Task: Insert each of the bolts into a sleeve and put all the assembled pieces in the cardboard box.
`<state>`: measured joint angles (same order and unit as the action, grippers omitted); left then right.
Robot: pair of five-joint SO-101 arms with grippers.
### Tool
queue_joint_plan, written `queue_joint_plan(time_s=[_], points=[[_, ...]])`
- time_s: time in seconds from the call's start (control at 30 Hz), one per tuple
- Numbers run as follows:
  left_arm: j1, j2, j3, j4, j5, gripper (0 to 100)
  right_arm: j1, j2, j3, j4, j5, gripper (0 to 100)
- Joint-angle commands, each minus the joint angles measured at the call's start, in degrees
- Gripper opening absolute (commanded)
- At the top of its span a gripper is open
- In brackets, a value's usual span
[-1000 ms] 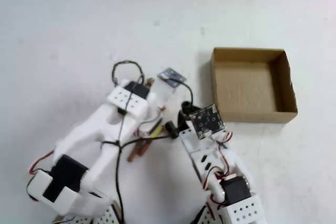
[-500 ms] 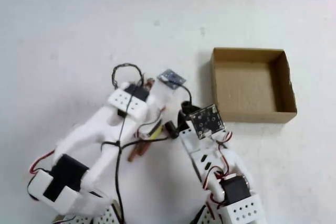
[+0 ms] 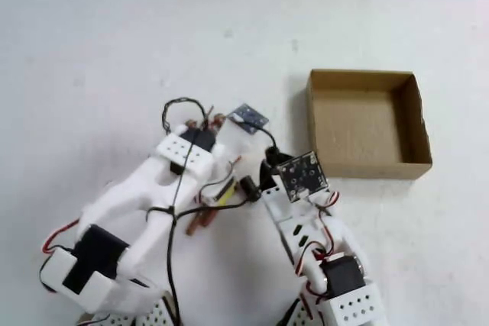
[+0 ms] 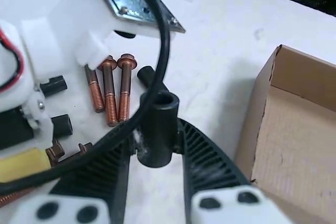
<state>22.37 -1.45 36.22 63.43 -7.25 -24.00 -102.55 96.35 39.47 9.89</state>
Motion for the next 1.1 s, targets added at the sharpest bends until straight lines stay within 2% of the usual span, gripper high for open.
queue_joint_plan(time_s=[0.0,0.3,0.57,0.9,1.07], points=[[-2.6,0.1,0.0,-1.3,0.7,15,0.4,-0.7,0.5,0.0,-0.2,1.6],[-2.7,0.1,5.3,-5.8,0.6,15,0.4,-0.7,0.5,0.0,-0.2,1.6],[-2.7,0.1,5.3,-5.9,0.6,15,0.5,-0.7,0.5,0.0,-0.2,1.6],[-3.1,0.1,9.8,-15.4,0.3,14,0.5,-0.7,0.5,0.0,-0.2,1.6],[-3.1,-0.2,10.0,-15.6,0.5,14,0.6,-0.7,0.5,0.0,-0.2,1.6]])
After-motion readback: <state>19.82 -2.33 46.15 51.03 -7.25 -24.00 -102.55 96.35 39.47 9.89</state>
